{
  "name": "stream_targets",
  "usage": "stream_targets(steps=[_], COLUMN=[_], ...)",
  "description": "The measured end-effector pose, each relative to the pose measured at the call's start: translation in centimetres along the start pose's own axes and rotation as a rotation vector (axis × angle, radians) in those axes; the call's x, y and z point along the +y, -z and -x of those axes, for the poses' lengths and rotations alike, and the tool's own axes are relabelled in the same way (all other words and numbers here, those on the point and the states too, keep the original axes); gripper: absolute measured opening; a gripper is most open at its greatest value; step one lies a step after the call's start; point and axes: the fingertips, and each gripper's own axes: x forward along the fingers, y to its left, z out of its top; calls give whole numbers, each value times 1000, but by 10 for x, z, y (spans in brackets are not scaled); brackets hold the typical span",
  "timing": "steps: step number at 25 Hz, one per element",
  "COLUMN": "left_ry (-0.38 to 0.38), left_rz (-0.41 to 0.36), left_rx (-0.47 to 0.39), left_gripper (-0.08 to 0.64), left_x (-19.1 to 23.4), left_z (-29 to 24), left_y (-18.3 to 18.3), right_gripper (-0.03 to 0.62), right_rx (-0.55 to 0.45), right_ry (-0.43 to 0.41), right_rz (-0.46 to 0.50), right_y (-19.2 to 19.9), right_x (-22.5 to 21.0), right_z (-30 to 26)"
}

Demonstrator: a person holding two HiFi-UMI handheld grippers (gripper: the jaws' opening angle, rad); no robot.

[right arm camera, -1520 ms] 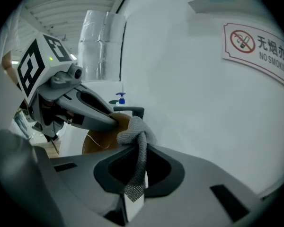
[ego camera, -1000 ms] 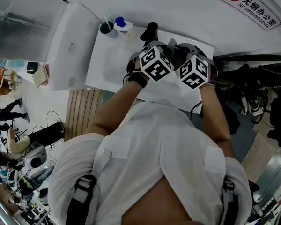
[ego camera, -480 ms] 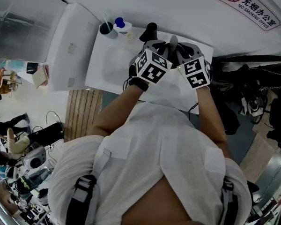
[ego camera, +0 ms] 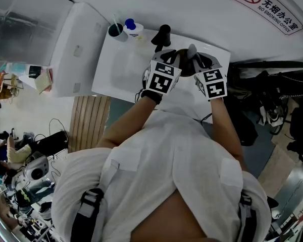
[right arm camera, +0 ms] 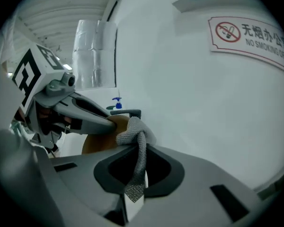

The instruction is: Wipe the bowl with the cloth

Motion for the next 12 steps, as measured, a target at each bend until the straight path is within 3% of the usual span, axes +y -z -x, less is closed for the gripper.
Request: stream_targets(steps=[7, 12], left_ry=[74, 136], left_rz=[-215, -458], left_rx=[79, 260], left_gripper=[32, 31], left_x=[-13, -22], left_z=[-6, -14], left_y=[-2, 5], right_gripper=[46, 46], right_rx=[126, 191], right_ry=[-47, -76], right_rz=[346, 593], right_y=[-3, -2], right_x=[6, 20], right_z=[-2, -8])
